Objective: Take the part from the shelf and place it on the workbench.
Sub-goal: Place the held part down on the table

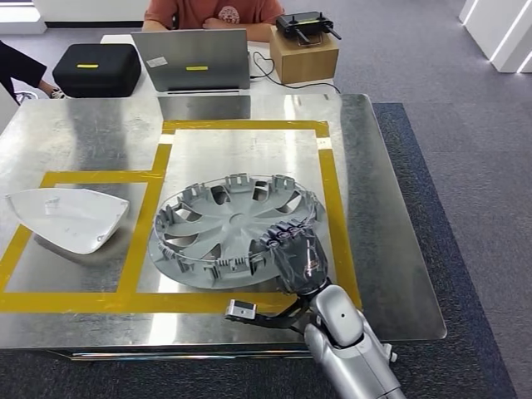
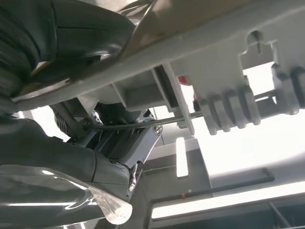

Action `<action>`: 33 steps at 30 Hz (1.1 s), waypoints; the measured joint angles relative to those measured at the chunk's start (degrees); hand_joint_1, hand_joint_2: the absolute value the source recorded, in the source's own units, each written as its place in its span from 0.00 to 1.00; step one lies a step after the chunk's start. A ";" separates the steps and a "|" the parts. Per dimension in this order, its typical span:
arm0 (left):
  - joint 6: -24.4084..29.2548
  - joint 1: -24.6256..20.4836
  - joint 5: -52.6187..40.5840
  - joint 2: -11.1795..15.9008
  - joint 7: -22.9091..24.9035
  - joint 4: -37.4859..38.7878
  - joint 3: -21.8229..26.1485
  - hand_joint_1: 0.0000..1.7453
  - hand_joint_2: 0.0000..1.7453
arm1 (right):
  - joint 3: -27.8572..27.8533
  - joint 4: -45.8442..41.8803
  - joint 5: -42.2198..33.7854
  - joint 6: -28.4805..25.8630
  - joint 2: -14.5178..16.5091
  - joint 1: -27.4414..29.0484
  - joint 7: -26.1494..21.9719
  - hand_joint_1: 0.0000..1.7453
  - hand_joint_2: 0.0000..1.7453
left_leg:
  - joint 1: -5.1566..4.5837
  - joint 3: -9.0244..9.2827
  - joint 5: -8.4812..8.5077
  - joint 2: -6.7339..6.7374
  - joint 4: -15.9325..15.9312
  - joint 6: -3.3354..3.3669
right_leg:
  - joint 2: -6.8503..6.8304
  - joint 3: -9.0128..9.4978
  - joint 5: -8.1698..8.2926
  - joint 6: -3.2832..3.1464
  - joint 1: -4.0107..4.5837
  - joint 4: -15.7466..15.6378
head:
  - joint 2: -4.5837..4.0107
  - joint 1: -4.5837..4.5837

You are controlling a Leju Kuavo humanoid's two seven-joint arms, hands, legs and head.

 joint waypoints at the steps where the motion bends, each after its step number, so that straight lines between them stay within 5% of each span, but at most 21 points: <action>1: 0.09 0.00 -0.01 0.00 0.15 0.00 0.00 0.00 0.00 | 0.03 0.20 0.26 0.00 -0.08 -0.03 0.84 1.00 1.00 | 0.00 0.00 0.00 0.00 0.00 0.00 | 0.00 0.00 0.00 0.00 0.00 0.00 | 0.00 -0.01; 2: 0.16 0.00 -0.02 0.00 0.28 0.00 0.00 0.00 0.00 | 0.02 0.43 0.50 0.00 -0.20 -0.06 1.65 1.00 1.00 | 0.00 0.00 0.00 0.00 0.00 0.00 | 0.00 0.00 0.00 0.00 0.00 0.00 | 0.00 -0.01; 6: 0.52 0.01 -0.11 -0.01 0.49 0.00 0.00 0.00 1.00 | -0.47 1.63 1.10 0.00 -0.87 -0.14 3.76 0.00 0.00 | 0.00 0.00 0.00 0.00 0.00 0.00 | 0.00 0.00 0.00 0.00 0.00 0.00 | 0.00 0.00; 10: 0.82 0.03 -0.34 -0.02 0.86 -0.01 0.00 0.00 1.00 | -1.73 2.75 1.92 0.00 -1.47 -0.14 5.06 0.00 0.00 | -0.01 0.00 0.00 0.00 0.00 0.00 | 0.00 0.01 0.01 0.00 -0.01 0.00 | 0.00 0.01; 14: 1.03 0.03 -0.34 -0.05 1.27 0.00 0.01 0.00 0.00 | -2.45 3.71 2.25 0.00 -1.84 -0.14 5.79 0.00 0.00 | -0.01 0.00 0.00 0.00 0.01 0.00 | 0.00 0.00 0.01 0.01 -0.01 -0.01 | 0.00 0.00; 26: 1.37 0.05 0.28 -0.38 1.25 -0.01 0.04 0.00 0.00 | -4.47 5.70 2.92 0.00 -2.68 -0.13 9.21 0.00 0.00 | 0.00 0.00 0.00 0.00 0.01 0.00 | 0.01 -0.01 0.00 0.00 0.00 0.00 | 0.00 0.01; 33: 1.56 0.13 0.44 -0.52 1.49 0.00 0.05 0.00 0.00 | -4.95 7.19 5.99 0.05 -2.89 -0.67 18.68 0.00 0.00 | -0.01 -0.01 0.00 0.00 0.01 0.00 | 0.00 0.00 0.01 0.01 -0.01 0.00 | 0.00 0.00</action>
